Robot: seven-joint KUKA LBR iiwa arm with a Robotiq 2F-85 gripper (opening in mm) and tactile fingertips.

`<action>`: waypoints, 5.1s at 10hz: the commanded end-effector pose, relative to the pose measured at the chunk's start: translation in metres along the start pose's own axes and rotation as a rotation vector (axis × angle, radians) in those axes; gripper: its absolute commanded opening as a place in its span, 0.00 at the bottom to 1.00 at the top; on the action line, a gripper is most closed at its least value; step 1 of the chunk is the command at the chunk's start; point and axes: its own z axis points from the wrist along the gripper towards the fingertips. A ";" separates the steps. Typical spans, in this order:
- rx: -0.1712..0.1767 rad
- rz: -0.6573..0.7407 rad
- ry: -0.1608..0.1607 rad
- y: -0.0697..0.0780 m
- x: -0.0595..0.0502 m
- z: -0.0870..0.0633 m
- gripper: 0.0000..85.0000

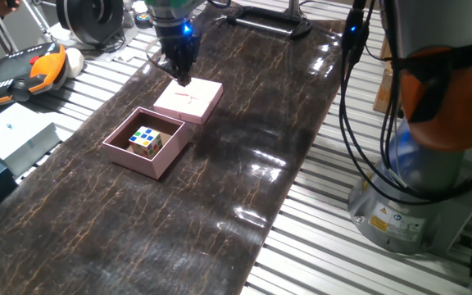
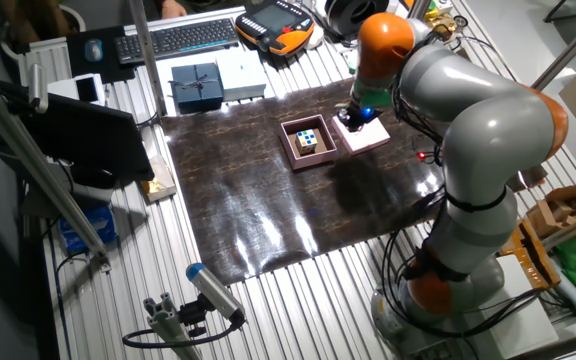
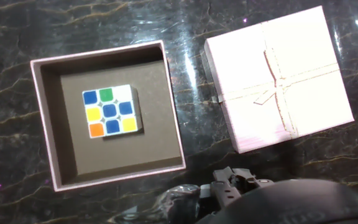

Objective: Cover the box

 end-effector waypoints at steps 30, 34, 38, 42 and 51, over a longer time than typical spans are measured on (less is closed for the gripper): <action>0.034 -0.174 -0.023 -0.069 -0.024 0.054 0.01; 0.017 -0.202 -0.038 -0.072 -0.031 0.057 0.01; 0.022 -0.190 -0.051 -0.071 -0.045 0.069 0.01; 0.030 -0.184 -0.062 -0.081 -0.061 0.076 0.01; 0.026 -0.194 -0.091 -0.082 -0.076 0.110 0.47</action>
